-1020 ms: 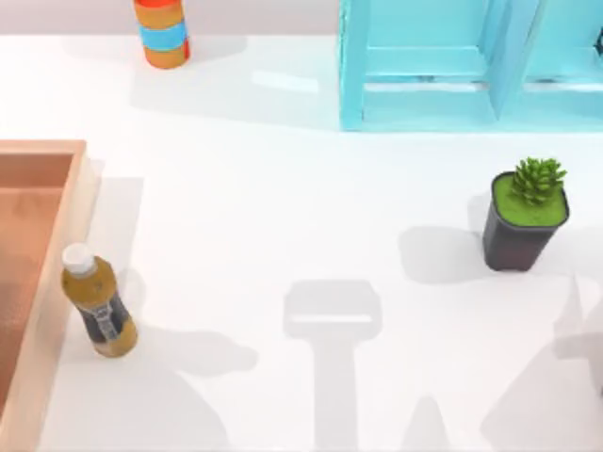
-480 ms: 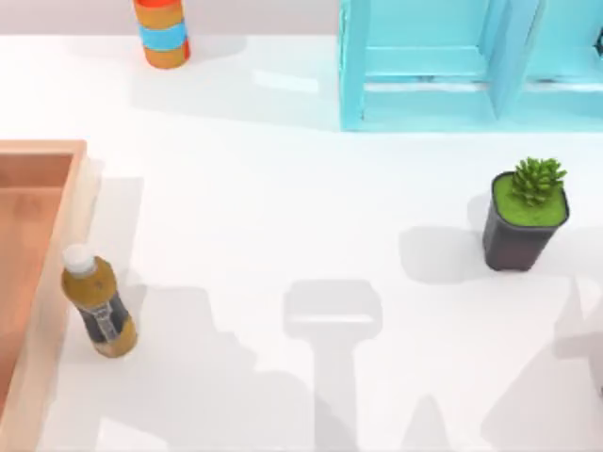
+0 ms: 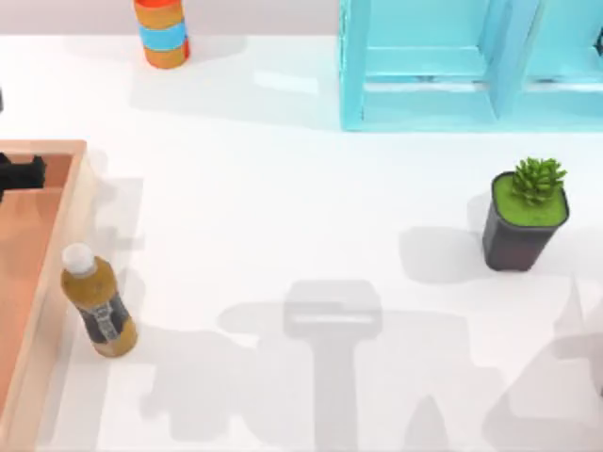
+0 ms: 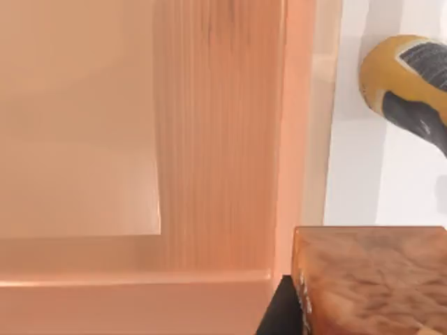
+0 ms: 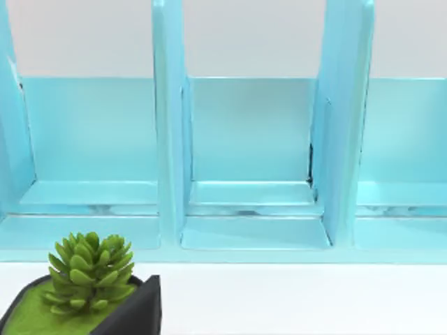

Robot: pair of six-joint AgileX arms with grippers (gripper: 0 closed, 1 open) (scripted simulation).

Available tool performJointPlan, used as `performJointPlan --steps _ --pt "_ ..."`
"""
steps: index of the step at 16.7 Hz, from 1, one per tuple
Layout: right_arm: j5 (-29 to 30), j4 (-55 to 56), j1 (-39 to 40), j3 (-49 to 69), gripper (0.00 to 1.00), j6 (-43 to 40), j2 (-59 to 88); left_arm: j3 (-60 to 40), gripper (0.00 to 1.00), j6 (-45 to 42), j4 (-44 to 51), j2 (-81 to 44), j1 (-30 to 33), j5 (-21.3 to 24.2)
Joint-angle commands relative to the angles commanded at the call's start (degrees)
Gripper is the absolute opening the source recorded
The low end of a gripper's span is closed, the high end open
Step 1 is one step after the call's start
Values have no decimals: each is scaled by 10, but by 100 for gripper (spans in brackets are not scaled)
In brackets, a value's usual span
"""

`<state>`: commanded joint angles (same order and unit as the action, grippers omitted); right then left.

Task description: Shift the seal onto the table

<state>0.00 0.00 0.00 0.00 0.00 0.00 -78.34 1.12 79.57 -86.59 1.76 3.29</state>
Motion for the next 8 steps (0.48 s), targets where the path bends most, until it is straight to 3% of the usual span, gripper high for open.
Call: performJointPlan --steps 5,8 --pt "0 0 0 0 100 0 0 -6 0 76 5 -22 82 -24" --pt "0 0 0 0 100 0 0 -8 0 94 4 -25 101 -35"
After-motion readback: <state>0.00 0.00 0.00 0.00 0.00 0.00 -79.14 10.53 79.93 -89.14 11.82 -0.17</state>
